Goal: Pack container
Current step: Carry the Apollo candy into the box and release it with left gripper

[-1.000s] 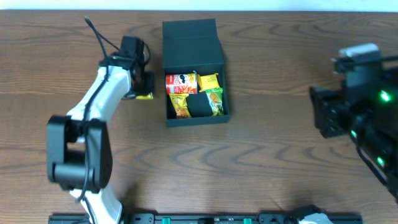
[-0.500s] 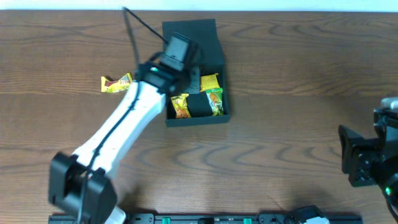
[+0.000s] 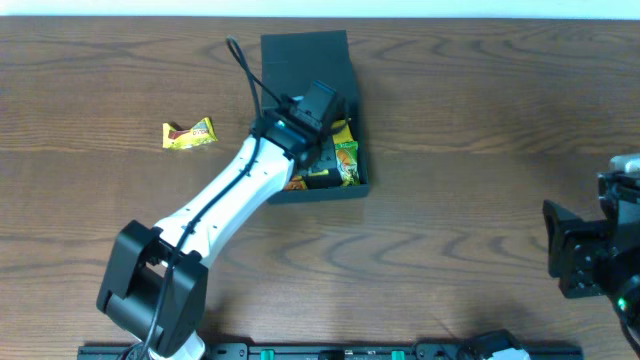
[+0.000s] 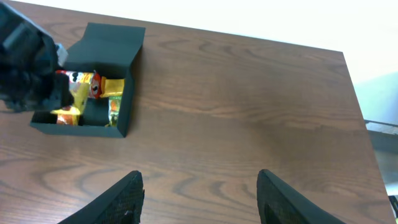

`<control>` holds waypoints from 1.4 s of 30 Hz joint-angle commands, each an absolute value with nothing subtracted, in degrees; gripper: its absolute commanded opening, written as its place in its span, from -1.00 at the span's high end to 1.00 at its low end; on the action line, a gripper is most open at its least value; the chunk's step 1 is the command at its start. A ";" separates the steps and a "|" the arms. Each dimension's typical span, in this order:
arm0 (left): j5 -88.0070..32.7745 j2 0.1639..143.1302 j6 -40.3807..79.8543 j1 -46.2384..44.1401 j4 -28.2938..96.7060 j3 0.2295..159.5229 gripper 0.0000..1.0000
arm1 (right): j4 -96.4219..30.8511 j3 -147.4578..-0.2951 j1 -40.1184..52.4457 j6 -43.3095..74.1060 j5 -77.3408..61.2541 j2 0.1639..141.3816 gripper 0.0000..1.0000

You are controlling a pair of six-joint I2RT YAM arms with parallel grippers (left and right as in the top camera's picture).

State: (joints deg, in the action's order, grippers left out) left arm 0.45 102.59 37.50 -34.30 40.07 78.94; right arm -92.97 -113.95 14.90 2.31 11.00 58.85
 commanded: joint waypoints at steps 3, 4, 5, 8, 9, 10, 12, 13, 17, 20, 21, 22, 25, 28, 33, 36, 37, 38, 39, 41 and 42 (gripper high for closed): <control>0.08 101.45 39.83 -35.00 36.01 73.14 0.88 | -93.06 -114.24 14.55 2.76 11.57 58.98 -0.17; 0.10 101.45 39.83 -34.89 35.70 72.73 0.88 | -93.03 -114.24 14.55 2.76 11.57 58.98 -0.18; 0.16 101.45 39.79 -34.85 35.70 72.40 0.88 | -93.01 -114.24 14.55 2.74 11.57 58.98 -0.17; 0.21 101.45 37.69 -34.87 35.66 72.05 0.88 | -92.97 -114.24 14.55 2.74 11.57 58.98 -0.18; 0.19 101.47 37.39 -34.87 35.66 72.05 0.88 | -92.86 -114.24 14.55 2.74 11.57 58.98 -0.18; 0.19 101.47 36.47 -34.85 35.35 72.05 0.88 | -92.75 -114.24 14.55 2.76 11.57 58.98 -0.17; -0.60 101.47 33.56 -34.87 34.33 72.05 0.88 | -92.71 -114.24 14.55 2.76 11.57 58.98 -0.17; -1.02 101.47 32.60 -34.87 34.04 72.05 0.88 | -92.71 -114.24 14.55 2.76 11.57 58.98 -0.17; -1.04 101.82 30.37 -34.74 33.80 71.99 0.88 | -92.58 -114.24 14.55 2.76 11.57 58.98 -0.17; -1.10 102.00 30.46 -34.39 32.73 70.74 0.88 | -92.58 -114.24 14.55 2.76 11.57 58.98 -0.17; -1.13 102.00 30.59 -34.35 32.12 70.06 0.88 | -92.58 -114.24 14.55 2.76 11.57 58.98 -0.17; -1.21 102.00 31.16 -34.30 31.68 69.43 0.88 | -92.58 -114.24 14.55 2.76 11.57 58.98 -0.17; -1.52 102.00 31.77 -34.26 31.07 68.62 0.88 | -92.51 -114.24 14.55 2.76 11.57 58.98 -0.18; -1.48 102.00 31.94 -34.17 30.72 68.62 0.88 | -92.25 -114.24 14.55 2.76 11.57 58.98 -0.17; -1.48 102.02 31.90 -34.11 30.15 68.62 0.70 | -92.25 -114.24 14.55 2.76 11.57 58.98 -0.17; -1.50 102.02 31.90 -34.11 30.15 68.62 0.01 | -92.14 -114.24 14.55 2.74 11.57 58.98 -0.16; -1.52 102.00 31.90 -34.11 30.13 68.62 0.01 | -92.14 -114.24 14.55 2.74 11.57 58.98 -0.16; -1.52 102.00 31.90 -34.11 30.13 68.62 0.01 | -92.16 -114.24 14.55 2.74 11.57 58.98 -0.17; -1.52 101.97 31.90 -34.11 30.11 68.66 0.01 | -92.16 -114.24 14.55 2.74 11.57 58.98 -0.16; -1.78 101.69 31.88 -34.11 30.15 69.17 0.01 | -92.14 -114.24 14.55 2.74 11.57 58.98 -0.17; -2.17 101.32 31.88 -34.09 30.13 69.58 0.02 | -92.14 -114.24 14.55 2.74 11.57 58.98 -0.17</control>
State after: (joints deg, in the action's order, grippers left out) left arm -1.54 102.56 31.70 -34.33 30.13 69.10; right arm -92.29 -113.95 14.90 2.33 11.00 58.85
